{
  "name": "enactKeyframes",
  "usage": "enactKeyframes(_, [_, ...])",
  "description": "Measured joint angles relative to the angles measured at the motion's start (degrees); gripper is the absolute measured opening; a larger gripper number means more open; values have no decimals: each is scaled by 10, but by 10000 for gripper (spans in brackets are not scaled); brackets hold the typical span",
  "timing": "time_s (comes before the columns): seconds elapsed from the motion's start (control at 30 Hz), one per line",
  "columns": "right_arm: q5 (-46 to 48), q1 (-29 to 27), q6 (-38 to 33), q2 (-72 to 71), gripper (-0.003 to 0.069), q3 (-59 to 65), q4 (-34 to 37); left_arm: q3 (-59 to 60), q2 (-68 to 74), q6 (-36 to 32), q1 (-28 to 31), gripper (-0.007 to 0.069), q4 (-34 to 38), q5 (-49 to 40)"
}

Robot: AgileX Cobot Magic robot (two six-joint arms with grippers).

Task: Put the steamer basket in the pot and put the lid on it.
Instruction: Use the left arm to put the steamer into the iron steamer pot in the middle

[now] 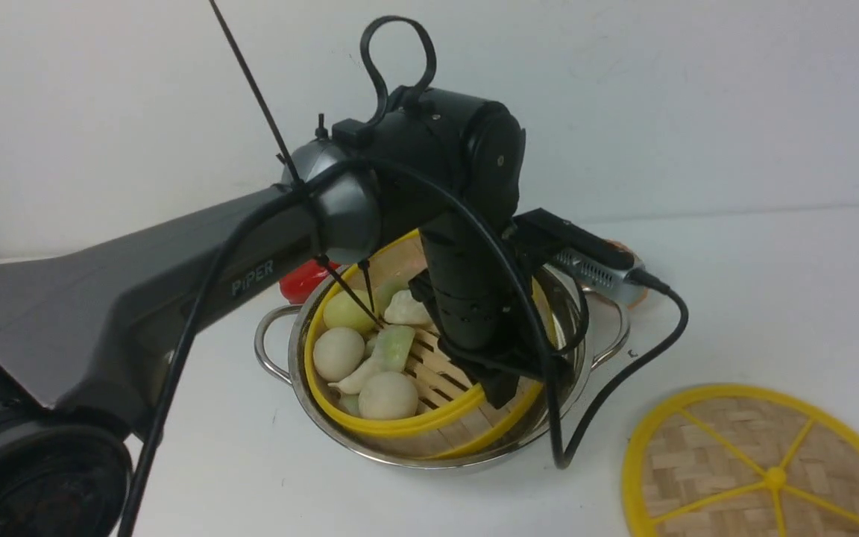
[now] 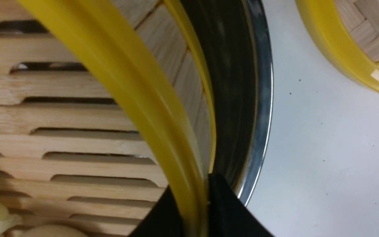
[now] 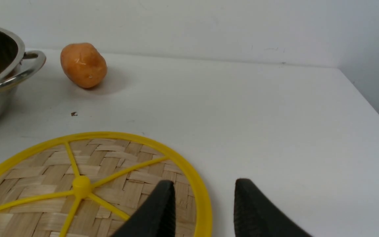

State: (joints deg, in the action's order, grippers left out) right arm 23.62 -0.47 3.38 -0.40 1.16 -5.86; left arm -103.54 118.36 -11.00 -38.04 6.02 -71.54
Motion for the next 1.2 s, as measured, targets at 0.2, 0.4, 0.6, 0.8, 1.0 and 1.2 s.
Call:
enactKeyframes(0.2, [0,0,0,0,241,0,0,-1,2,-5,-5,48,1,1])
enactKeyframes(0.4, [0,0,0,0,241,0,0,-3,2,-6,-5,48,-1,1])
enactKeyframes(0.6, [0,0,0,0,241,0,0,-3,2,-6,-5,48,-5,1])
enactKeyframes(0.8, [0,0,0,0,241,0,0,-3,7,-9,-5,48,-7,1])
enactKeyframes(1.0, [0,0,0,0,241,0,0,-5,18,-10,-5,48,-7,5])
enactKeyframes(1.2, [0,0,0,0,241,0,0,-10,19,-10,-6,48,-9,5])
